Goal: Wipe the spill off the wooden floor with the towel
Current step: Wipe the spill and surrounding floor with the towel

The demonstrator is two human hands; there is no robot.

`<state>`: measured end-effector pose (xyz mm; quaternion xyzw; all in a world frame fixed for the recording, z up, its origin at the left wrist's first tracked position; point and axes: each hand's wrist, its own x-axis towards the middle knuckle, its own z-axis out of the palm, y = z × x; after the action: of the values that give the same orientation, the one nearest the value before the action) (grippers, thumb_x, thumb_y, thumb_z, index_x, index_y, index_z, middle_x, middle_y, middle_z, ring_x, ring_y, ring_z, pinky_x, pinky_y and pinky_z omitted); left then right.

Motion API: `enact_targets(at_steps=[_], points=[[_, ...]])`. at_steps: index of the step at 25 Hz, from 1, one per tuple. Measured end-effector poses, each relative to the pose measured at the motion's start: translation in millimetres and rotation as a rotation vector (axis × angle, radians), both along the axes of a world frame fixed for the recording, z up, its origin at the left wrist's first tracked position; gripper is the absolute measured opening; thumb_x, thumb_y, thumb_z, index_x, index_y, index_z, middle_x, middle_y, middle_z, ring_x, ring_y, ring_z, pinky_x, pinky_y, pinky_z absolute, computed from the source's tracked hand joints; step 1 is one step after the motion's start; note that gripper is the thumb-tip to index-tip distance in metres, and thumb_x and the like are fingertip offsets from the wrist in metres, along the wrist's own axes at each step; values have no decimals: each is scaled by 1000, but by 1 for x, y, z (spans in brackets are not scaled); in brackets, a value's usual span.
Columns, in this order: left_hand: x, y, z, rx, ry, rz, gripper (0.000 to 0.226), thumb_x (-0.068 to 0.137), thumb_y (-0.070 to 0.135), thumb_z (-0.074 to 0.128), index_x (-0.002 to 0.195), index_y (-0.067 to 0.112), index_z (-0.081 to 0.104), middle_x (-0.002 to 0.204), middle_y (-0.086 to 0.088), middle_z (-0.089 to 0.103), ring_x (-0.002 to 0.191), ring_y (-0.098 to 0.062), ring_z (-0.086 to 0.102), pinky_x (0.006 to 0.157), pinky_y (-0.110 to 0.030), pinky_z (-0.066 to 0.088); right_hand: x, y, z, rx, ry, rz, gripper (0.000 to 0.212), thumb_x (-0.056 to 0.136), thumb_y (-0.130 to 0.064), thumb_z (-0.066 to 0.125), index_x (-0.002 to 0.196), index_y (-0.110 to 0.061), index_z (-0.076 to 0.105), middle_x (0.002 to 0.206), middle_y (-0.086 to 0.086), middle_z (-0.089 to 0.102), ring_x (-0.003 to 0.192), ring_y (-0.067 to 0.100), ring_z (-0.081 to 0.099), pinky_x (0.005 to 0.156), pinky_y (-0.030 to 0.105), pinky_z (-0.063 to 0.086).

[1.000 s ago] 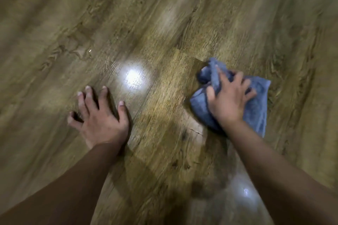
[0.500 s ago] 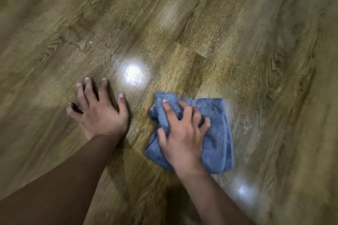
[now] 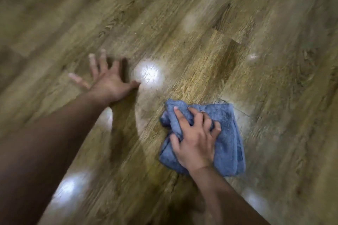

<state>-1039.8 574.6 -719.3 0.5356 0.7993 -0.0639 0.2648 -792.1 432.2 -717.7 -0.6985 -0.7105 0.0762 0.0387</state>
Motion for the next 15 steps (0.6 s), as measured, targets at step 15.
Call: enact_targets(at_steps=[15], points=[[-70, -35, 0, -220, -215, 188, 129, 38, 108, 45, 122, 69, -46, 133, 13, -67, 128, -31, -57, 109, -81, -6, -89, 150, -11, 62, -13, -213, 64, 82, -53, 56, 143, -37, 48, 133, 14, 45, 120, 39, 38, 104, 62, 21]])
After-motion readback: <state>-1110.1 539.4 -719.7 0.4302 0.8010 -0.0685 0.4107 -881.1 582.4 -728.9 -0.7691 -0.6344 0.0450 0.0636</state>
